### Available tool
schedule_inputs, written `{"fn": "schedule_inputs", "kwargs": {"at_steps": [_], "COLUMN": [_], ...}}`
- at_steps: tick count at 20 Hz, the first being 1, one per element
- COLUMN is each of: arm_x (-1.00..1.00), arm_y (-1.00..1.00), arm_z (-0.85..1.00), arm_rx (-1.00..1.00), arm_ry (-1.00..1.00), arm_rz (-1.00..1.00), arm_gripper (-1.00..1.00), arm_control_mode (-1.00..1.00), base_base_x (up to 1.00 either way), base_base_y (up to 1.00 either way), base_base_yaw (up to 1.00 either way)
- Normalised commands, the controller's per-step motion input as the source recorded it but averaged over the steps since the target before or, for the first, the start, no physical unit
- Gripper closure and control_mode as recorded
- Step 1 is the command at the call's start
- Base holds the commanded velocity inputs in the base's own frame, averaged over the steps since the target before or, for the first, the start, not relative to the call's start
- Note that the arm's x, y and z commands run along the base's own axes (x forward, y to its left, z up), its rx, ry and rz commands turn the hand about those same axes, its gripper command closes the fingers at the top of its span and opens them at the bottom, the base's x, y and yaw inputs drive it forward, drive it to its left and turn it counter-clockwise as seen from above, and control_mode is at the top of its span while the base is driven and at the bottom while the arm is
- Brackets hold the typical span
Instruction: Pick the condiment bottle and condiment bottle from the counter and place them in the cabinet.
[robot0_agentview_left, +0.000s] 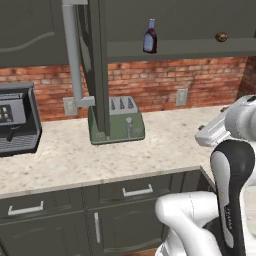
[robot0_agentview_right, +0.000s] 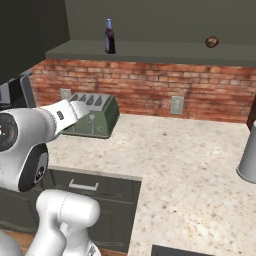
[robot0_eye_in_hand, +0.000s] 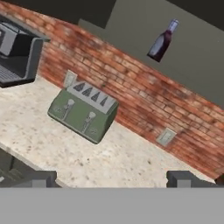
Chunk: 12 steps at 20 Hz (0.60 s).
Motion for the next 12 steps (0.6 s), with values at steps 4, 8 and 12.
{"fn": "schedule_inputs", "kwargs": {"at_steps": [4,8,12], "arm_x": [0.0,-0.02,-0.12], "arm_y": [0.0,0.0,-0.08], "arm_z": [-0.19,-0.47,-0.61], "arm_rx": [0.07,0.05,0.05], "arm_ry": [0.11,0.14,0.15], "arm_rz": [-0.38,-0.35,-0.32], "arm_gripper": [-1.0,-1.0,-1.0], "arm_control_mode": [-1.0,-1.0,-1.0], "base_base_x": [0.0,0.0,0.0], "base_base_y": [0.0,0.0,0.0], "base_base_yaw": [0.0,0.0,0.0]}}
